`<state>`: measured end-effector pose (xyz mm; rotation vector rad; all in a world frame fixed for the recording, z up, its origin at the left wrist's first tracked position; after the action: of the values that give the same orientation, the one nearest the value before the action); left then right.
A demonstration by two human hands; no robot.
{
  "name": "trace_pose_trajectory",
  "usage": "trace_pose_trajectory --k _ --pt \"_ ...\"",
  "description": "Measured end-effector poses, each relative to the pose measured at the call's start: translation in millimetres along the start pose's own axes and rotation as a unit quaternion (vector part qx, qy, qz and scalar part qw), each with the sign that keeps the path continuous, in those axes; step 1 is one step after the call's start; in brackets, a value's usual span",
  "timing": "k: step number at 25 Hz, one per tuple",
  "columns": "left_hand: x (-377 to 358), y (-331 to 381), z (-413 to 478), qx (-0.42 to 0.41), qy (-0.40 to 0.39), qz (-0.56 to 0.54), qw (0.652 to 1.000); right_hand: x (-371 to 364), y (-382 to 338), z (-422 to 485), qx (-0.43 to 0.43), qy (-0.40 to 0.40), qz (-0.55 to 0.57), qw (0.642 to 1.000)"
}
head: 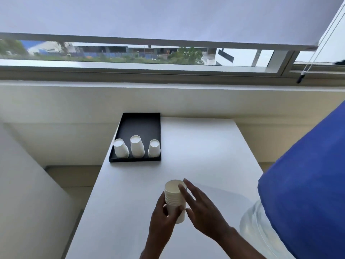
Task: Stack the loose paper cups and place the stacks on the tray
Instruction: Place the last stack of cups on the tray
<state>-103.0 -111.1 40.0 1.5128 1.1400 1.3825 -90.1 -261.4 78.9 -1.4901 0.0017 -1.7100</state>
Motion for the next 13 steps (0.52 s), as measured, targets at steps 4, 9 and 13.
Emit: trace_pose_trajectory --k 4,9,13 --pt "42.1 11.3 56.8 -0.003 0.004 -0.001 1.000 -8.7 11.4 76.7 0.019 0.016 -0.010 1.000" --pt "71.1 29.3 132.6 -0.002 0.006 0.005 1.000 -19.9 43.2 156.5 0.015 0.028 -0.016 0.999" --pt "86.5 37.2 186.5 0.008 0.038 0.002 0.999 -19.0 70.2 212.2 -0.005 0.065 0.051 0.997"
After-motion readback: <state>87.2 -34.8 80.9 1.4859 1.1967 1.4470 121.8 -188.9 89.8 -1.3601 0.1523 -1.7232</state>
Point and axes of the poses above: each hand's wrist, its own z-axis towards the middle knuckle, its own x-axis out of the back of the hand, y = z × x, the point moved 4 cm from there along z, towards the middle knuckle, and after that the axes turned 13 degrees about z, right-handed, at the moved point
